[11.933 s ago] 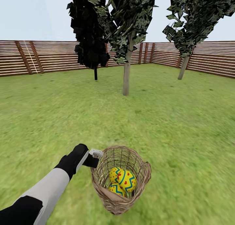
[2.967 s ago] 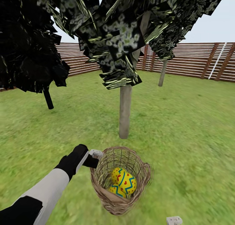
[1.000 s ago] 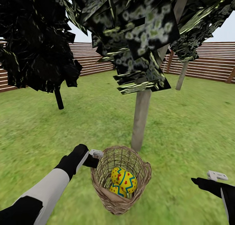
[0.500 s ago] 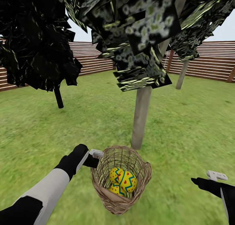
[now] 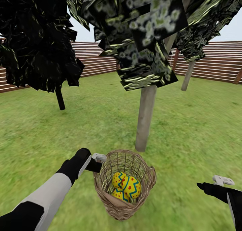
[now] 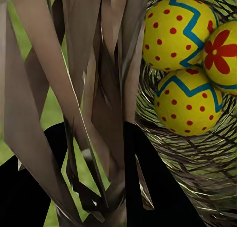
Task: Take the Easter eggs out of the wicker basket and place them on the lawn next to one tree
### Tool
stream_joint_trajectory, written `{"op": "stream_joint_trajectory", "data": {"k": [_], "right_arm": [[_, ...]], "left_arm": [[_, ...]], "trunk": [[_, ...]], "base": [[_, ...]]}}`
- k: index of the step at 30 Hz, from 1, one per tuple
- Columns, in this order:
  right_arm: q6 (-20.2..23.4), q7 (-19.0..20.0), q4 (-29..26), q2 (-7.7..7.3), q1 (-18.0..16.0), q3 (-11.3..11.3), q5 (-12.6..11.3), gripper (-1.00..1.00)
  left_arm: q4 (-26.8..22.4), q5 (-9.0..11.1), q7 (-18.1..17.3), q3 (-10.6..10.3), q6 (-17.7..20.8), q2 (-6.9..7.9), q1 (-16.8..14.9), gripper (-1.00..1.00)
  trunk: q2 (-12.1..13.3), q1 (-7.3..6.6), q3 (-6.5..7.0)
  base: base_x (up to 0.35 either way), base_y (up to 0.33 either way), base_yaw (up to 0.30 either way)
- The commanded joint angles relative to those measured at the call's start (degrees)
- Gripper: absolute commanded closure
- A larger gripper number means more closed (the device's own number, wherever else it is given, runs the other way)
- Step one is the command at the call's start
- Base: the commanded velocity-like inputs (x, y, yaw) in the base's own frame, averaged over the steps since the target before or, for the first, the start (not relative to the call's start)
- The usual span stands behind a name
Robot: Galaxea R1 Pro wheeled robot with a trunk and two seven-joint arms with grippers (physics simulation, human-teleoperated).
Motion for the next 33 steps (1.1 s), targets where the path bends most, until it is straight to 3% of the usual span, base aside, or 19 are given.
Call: {"op": "stream_joint_trajectory", "data": {"k": [1,9,17,33], "right_arm": [[0.1,0.5,-0.1,0.02,-0.1,-0.1,0.6,-1.00],[0.1,0.5,0.1,0.10,-0.1,0.0,0.7,-1.00],[0.0,0.4,0.2,0.11,-0.1,0.1,0.9,-1.00],[0.0,0.5,0.2,0.11,-0.1,0.1,0.9,-1.00]], "left_arm": [[-0.1,0.9,0.1,-0.1,0.3,0.05,-0.1,1.00],[-0.1,0.9,0.1,-0.1,0.3,0.05,-0.1,1.00],[-0.1,0.9,0.1,-0.1,0.3,0.05,-0.1,1.00],[-0.1,0.9,0.1,0.0,0.3,0.05,-0.1,1.00]], "trunk": [[-0.4,0.22,-0.23],[-3.7,1.97,-1.67],[-3.7,1.97,-1.67],[-3.7,1.97,-1.67]], "base": [[0.000,0.000,0.000],[0.000,0.000,0.000],[0.002,0.000,0.000],[0.211,0.000,0.000]]}}
